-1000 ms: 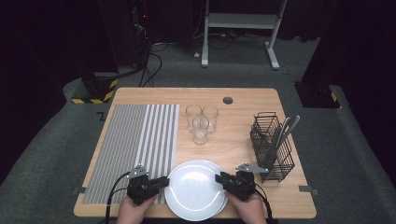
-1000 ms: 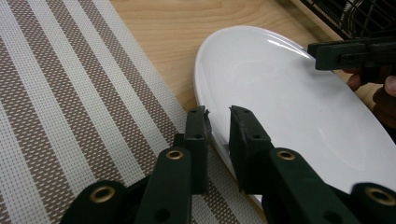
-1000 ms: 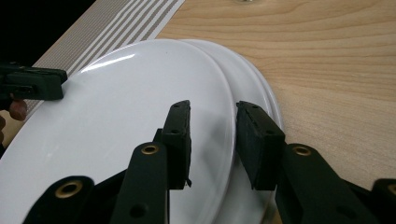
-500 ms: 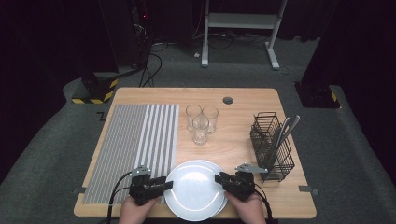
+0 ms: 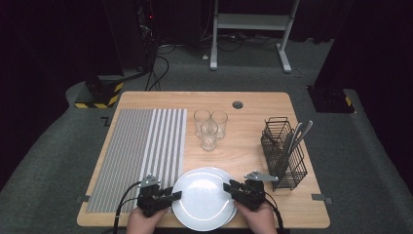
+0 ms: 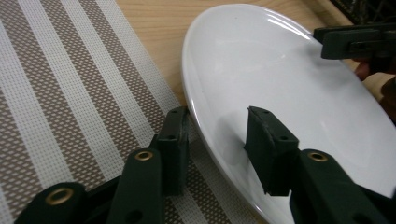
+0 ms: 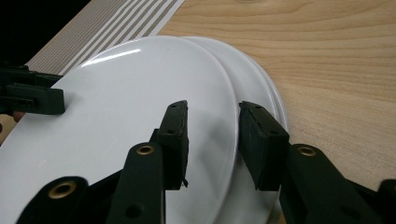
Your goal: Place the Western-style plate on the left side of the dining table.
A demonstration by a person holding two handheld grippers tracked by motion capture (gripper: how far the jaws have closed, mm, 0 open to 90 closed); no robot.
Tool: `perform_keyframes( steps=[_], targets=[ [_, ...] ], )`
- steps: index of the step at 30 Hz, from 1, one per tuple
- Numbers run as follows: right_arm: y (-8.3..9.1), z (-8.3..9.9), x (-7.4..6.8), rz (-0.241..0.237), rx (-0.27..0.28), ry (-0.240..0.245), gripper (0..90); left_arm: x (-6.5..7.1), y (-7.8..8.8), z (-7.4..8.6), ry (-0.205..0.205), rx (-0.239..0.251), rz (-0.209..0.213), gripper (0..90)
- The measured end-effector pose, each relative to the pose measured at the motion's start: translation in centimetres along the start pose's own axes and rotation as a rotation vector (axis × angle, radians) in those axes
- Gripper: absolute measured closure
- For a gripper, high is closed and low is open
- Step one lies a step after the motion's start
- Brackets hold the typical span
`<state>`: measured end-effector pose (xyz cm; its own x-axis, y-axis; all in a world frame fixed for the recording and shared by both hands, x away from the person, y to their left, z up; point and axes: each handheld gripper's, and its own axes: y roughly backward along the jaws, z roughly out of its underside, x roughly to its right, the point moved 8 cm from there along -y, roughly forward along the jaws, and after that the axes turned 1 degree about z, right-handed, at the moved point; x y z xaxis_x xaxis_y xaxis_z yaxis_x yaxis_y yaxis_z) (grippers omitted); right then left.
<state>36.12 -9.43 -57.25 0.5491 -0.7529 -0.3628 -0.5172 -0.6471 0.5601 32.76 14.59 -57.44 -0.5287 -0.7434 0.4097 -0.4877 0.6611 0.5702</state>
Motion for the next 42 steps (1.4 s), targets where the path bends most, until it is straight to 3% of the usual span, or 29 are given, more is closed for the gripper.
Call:
perform_keyframes(
  steps=[7, 17, 22, 32, 38, 42],
  targets=[
    [0.69, 0.05, -0.03, 0.037, -0.024, 0.015, 63.9, -0.15, 0.18, 0.03, 0.015, 0.021, 0.011, 65.7],
    [0.69, 0.35, -0.25, 0.053, -0.046, 0.033, 66.7, -0.13, 0.28, 0.06, 0.022, 0.02, 0.015, 66.4],
    [0.64, 0.33, -0.12, 0.039, -0.044, -0.006, 67.8, -0.2, 0.49, 0.03, 0.026, 0.017, 0.03, 67.8],
    [0.16, 0.17, -0.01, 0.009, -0.031, -0.026, 67.8, -0.49, 0.65, -0.11, 0.045, 0.026, 0.043, 70.1],
    [0.06, 0.18, 0.36, 0.02, -0.027, -0.036, 77.8, -0.66, 0.73, -0.23, 0.059, 0.028, 0.055, 71.6],
    [-0.04, 0.18, 0.32, 0.023, -0.025, -0.065, 78.4, -0.78, 0.74, -0.39, 0.061, 0.033, 0.06, 72.5]
  ],
)
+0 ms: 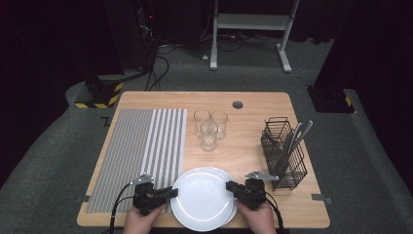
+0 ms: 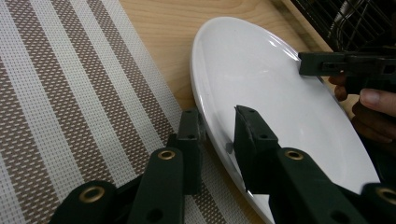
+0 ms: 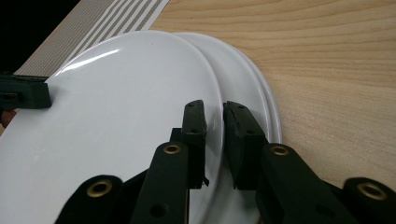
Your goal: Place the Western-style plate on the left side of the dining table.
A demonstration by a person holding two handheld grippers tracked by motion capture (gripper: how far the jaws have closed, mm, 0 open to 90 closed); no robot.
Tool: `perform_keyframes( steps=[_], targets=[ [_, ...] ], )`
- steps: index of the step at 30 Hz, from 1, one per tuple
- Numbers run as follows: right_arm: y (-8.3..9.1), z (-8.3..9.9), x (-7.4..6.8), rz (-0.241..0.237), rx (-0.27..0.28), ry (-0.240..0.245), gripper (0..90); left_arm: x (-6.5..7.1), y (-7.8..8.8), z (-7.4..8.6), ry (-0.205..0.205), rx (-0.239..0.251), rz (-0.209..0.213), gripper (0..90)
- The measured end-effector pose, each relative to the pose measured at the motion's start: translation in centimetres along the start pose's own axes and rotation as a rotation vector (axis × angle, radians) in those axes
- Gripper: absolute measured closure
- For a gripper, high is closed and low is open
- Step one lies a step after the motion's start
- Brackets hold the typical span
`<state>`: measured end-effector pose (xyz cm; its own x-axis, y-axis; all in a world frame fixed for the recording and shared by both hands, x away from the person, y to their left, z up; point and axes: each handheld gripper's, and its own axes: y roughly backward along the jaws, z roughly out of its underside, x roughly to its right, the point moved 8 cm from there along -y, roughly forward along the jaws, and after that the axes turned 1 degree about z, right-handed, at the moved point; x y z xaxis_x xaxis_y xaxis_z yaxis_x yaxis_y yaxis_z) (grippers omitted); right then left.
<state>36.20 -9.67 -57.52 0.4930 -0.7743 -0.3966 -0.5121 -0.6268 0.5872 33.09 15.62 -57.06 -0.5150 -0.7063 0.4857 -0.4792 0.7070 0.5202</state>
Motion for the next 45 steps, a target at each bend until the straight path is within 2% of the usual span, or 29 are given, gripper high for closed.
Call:
perform_keyframes(
  steps=[6, 19, 26, 29, 37, 42, 45],
  targets=[
    [0.1, -0.3, 0.1, 0.001, 0.014, -0.031, 81.0, -0.2, -0.2, -0.7, 0.0, 0.018, 0.001, 74.1],
    [0.1, -1.7, 0.5, 0.005, 0.069, -0.056, 82.6, -0.7, -1.0, -2.7, -0.009, 0.049, -0.009, 76.9],
    [0.0, -2.8, 1.1, 0.051, 0.091, -0.037, 82.3, -1.1, -2.2, -4.0, -0.003, 0.076, -0.009, 77.6],
    [-0.3, -3.3, 1.4, 0.086, 0.09, -0.026, 82.0, -1.4, -2.7, -4.2, 0.006, 0.085, -0.009, 77.4],
    [-1.0, -4.3, 2.0, 0.135, 0.108, -0.016, 81.4, -2.1, -3.6, -4.5, 0.025, 0.102, -0.005, 76.8],
    [-1.1, -4.4, 2.2, 0.142, 0.115, -0.006, 80.8, -2.2, -4.0, -4.5, 0.027, 0.113, -0.004, 76.3],
    [-1.2, -4.4, 2.2, 0.14, 0.113, 0.004, 77.3, -2.2, -4.1, -4.5, 0.025, 0.125, -0.008, 76.4]
  ],
)
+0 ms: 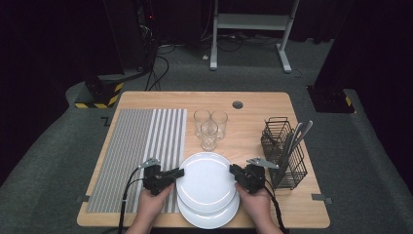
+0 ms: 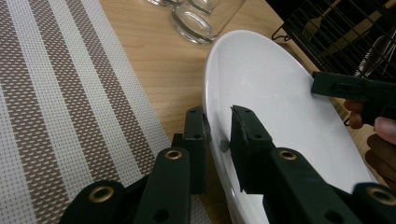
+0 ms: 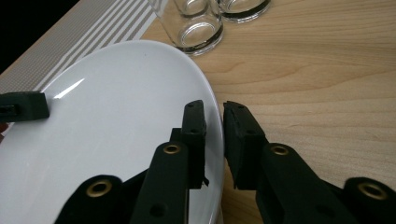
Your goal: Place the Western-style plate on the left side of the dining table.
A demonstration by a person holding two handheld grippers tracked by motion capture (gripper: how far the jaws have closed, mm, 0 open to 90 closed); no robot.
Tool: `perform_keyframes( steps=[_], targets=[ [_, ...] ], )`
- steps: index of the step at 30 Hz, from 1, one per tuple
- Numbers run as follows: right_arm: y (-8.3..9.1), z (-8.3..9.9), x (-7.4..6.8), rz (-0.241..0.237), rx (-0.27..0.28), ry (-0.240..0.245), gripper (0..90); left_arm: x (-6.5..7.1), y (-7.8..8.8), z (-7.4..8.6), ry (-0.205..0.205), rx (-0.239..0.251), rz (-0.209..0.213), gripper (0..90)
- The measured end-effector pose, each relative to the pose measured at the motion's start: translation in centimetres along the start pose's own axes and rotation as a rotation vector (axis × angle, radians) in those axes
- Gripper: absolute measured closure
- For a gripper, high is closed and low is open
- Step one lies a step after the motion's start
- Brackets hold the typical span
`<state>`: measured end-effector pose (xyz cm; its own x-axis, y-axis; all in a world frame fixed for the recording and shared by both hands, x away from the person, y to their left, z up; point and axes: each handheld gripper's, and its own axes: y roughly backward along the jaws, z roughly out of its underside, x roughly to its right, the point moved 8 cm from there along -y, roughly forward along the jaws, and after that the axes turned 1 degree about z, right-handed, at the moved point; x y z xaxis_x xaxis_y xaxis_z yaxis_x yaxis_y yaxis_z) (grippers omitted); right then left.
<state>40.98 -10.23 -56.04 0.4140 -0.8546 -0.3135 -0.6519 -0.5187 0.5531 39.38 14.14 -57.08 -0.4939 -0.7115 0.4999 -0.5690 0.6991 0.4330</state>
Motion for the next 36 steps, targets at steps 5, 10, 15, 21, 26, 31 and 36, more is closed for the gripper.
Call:
perform_keyframes(
  steps=[5, 10, 15, 21, 26, 31, 36],
  targets=[
    [-0.3, 0.1, 0.1, 0.009, -0.005, 0.001, 68.9, 0.1, 0.0, 0.0, -0.01, 0.009, -0.016, 76.1],
    [-0.4, 0.3, 0.3, 0.004, -0.014, -0.004, 63.5, 0.1, 0.0, 0.0, -0.015, 0.013, -0.022, 76.2],
    [-0.1, 0.9, 0.2, -0.001, -0.028, 0.014, 59.4, 0.1, 0.0, 0.0, -0.016, 0.016, -0.025, 76.0],
    [0.6, 1.7, 0.1, -0.009, -0.05, 0.025, 58.4, 0.2, 0.0, 0.0, -0.019, 0.018, -0.028, 75.8],
    [0.9, 2.3, -0.3, -0.023, -0.055, 0.026, 60.0, 0.2, 0.0, 0.0, -0.02, 0.015, -0.035, 75.7],
    [0.9, 2.4, -0.6, -0.025, -0.051, 0.03, 62.4, 0.3, 0.0, 0.0, -0.029, 0.009, -0.044, 75.3],
    [1.0, 2.6, -0.9, -0.012, -0.045, 0.041, 62.7, 0.4, 0.1, 0.2, -0.049, -0.025, -0.059, 68.9]
  ],
)
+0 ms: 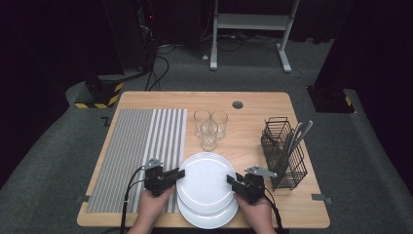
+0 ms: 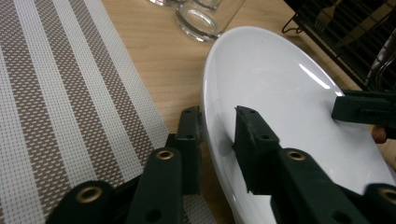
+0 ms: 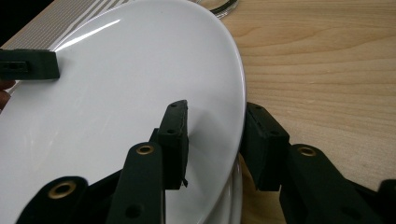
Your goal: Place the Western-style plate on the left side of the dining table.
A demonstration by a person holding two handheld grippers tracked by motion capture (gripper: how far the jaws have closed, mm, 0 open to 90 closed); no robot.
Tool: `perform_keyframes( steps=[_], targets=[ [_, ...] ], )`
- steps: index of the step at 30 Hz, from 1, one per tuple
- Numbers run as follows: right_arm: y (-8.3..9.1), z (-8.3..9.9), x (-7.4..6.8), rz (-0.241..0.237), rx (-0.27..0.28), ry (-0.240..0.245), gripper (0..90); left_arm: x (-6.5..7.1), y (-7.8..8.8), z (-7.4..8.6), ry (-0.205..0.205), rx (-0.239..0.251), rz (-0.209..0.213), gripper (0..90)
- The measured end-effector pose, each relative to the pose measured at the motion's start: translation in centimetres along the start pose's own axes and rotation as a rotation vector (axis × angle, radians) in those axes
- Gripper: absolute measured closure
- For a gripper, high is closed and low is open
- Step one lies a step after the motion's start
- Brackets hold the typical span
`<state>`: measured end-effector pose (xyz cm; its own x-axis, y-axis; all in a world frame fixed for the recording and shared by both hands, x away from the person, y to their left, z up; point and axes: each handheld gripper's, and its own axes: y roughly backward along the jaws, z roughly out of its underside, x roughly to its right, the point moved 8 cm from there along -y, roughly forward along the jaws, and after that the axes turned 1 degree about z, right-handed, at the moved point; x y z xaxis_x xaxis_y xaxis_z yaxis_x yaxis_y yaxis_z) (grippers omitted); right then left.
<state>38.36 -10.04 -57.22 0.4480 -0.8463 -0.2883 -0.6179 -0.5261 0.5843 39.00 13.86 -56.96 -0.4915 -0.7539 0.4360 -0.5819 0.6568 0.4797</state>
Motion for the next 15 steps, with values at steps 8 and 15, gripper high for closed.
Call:
perform_keyframes(
  steps=[8, 15],
  targets=[
    [0.1, 0.1, -0.1, 0.008, 0.004, 0.006, 63.1, 0.5, 1.2, 0.9, -0.023, -0.051, -0.011, 56.9],
    [0.0, 0.2, -0.1, 0.005, 0.003, 0.007, 63.2, 1.6, 1.7, 2.4, -0.054, -0.068, -0.02, 56.1]
  ],
)
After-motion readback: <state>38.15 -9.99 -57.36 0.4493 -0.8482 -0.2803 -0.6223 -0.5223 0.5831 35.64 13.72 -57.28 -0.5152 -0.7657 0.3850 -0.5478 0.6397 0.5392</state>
